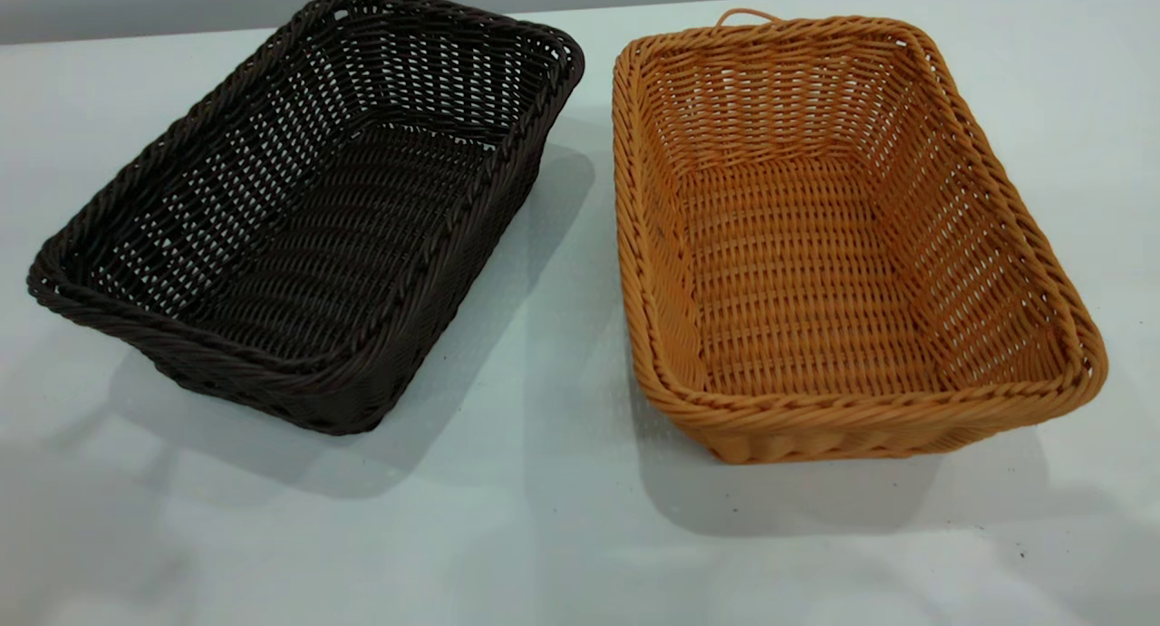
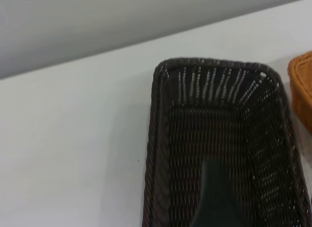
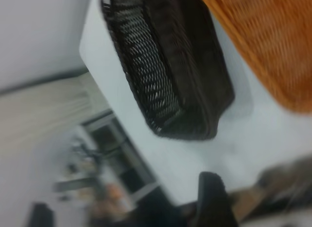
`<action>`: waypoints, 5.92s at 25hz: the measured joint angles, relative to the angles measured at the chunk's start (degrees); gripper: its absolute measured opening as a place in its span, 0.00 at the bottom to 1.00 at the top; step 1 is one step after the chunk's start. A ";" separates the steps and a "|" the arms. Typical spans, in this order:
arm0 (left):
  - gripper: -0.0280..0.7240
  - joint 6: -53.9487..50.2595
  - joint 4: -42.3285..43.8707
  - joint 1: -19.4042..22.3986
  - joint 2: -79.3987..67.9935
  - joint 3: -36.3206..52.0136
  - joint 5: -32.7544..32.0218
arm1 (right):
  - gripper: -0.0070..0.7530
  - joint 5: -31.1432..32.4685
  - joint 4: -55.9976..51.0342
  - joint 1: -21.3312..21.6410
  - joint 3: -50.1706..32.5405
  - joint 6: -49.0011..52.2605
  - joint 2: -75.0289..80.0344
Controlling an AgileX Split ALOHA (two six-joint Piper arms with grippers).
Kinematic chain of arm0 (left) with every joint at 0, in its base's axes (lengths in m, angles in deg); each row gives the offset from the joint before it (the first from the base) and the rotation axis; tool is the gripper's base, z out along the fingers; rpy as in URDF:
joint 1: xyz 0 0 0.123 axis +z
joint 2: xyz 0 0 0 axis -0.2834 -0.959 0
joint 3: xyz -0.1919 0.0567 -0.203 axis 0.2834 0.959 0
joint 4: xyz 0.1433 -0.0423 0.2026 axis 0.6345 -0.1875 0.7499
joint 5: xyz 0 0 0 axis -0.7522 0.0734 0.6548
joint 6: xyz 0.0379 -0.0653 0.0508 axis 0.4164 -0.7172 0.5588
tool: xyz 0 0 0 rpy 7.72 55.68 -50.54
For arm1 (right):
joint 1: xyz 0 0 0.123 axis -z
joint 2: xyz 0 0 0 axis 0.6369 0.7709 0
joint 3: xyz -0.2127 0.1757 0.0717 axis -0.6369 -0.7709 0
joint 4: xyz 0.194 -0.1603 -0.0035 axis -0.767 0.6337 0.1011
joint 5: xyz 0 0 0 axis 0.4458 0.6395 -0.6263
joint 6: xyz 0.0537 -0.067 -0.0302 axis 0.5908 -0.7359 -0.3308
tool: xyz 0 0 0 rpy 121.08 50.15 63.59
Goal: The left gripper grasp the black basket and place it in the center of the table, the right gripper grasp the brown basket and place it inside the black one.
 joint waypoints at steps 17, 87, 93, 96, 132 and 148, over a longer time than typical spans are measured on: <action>0.56 -0.26 -0.17 0.00 -3.56 0.00 1.20 | 0.56 -19.89 -13.56 -15.60 -7.47 14.62 16.26; 0.56 -0.30 0.05 0.00 -4.03 0.12 -1.59 | 0.16 -30.50 -37.93 -26.83 -0.07 -13.53 52.62; 0.56 -0.30 -3.20 -0.06 -4.37 2.45 -1.26 | 0.16 -35.89 -37.97 -23.86 -0.15 -17.06 48.97; 0.56 -0.30 -3.07 -0.06 -5.45 4.09 -0.79 | 0.16 -36.87 -36.87 -20.80 -0.19 -19.71 46.28; 0.56 -12.64 -12.26 -34.51 -45.64 6.18 45.89 | 0.15 -5.00 7.94 9.79 21.79 -36.74 31.60; 0.56 -12.25 -13.10 -34.86 -59.50 -4.03 47.28 | 0.15 -5.27 6.98 9.79 21.79 -38.30 31.60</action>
